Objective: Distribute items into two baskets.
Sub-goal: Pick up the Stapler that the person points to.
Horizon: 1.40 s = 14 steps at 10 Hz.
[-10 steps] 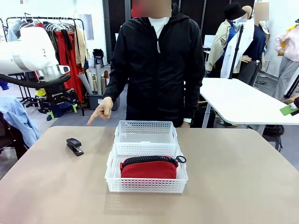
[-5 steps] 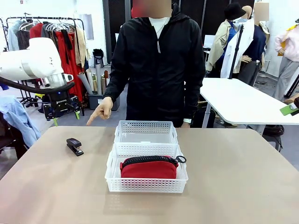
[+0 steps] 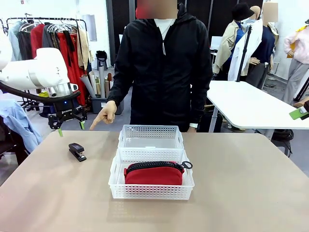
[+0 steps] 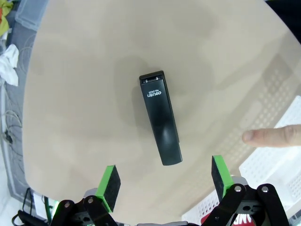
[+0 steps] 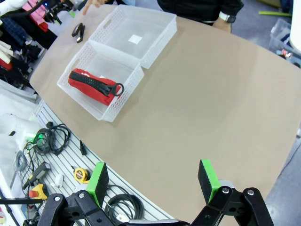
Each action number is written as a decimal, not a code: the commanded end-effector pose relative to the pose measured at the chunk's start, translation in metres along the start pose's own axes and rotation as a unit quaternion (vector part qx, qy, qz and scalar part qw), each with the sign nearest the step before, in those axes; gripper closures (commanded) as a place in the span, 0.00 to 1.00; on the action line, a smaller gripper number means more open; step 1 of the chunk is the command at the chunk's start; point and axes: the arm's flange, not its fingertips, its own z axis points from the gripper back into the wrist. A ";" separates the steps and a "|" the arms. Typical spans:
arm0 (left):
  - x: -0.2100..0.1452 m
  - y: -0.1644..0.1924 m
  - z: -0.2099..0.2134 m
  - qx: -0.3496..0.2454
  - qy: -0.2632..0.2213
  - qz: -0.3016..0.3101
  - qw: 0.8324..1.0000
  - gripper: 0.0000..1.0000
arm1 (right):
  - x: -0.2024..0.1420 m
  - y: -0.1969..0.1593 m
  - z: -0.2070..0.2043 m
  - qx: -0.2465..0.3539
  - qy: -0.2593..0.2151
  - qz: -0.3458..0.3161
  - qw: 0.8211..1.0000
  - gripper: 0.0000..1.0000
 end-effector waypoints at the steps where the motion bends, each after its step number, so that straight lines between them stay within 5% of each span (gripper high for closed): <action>1: 0.000 -0.001 -0.011 0.011 -0.004 0.015 1.000 0.00 | 0.002 0.001 0.001 -0.001 0.001 0.001 1.000 0.00; 14: 0.003 0.004 -0.076 0.018 0.014 0.027 0.999 0.00 | 0.002 0.001 0.001 -0.001 0.001 0.001 1.000 0.00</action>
